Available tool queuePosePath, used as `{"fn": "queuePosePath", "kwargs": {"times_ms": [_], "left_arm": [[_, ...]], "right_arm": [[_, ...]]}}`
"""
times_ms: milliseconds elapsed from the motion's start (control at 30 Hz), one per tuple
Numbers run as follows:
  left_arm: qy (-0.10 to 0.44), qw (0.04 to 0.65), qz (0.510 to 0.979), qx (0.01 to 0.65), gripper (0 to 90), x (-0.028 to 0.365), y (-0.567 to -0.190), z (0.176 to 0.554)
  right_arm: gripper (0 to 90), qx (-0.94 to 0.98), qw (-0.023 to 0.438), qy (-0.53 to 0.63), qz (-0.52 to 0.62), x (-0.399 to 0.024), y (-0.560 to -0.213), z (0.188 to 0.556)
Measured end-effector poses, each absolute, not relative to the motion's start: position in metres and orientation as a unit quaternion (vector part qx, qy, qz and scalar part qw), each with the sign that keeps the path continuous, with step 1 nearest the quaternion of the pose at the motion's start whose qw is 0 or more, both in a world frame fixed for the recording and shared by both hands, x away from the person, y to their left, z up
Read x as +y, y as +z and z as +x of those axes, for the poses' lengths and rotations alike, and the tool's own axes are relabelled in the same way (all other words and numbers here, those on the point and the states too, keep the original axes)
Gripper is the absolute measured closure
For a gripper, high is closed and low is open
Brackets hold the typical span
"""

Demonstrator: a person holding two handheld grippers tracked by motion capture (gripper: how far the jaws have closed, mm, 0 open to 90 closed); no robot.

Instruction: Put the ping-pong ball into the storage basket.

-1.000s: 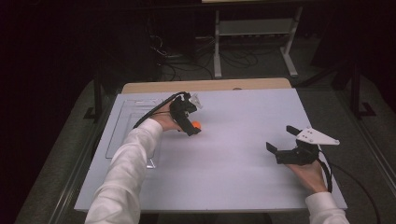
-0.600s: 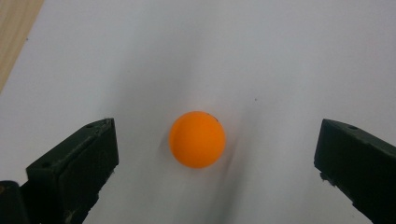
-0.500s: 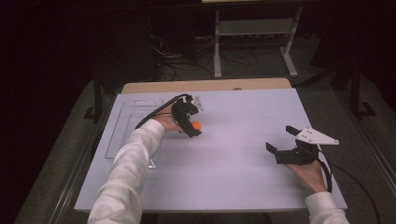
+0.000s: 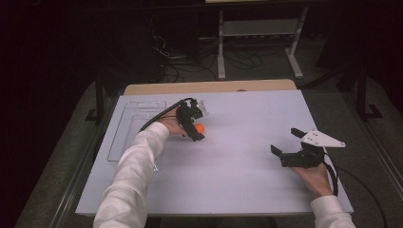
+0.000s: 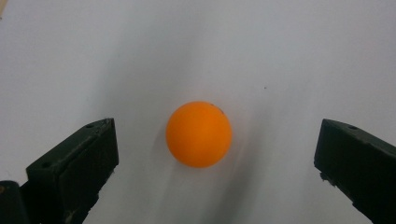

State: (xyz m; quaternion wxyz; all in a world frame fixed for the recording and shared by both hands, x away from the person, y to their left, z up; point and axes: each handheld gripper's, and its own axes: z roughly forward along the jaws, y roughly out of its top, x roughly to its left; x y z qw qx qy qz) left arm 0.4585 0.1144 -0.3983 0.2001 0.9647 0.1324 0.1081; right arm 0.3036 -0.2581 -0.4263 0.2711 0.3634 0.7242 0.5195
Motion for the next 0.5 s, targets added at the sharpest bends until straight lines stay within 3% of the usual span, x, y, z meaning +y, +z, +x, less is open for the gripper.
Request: {"fn": "queuePosePath", "kwargs": {"times_ms": [333, 500], "left_arm": [[0.109, 0.189, 0.966, 0.137, 0.0, 0.1146, -0.4046, 0.4634], [0.105, 0.178, 0.969, 0.138, 4.9, 0.1150, -0.4087, 0.4662]], "right_arm": [[0.0, 0.723, 0.273, 0.520, 0.364, -0.2588, -0.4259, 0.3034], [0.0, 0.723, 0.273, 0.520, 0.365, -0.2590, -0.4258, 0.3032]]}}
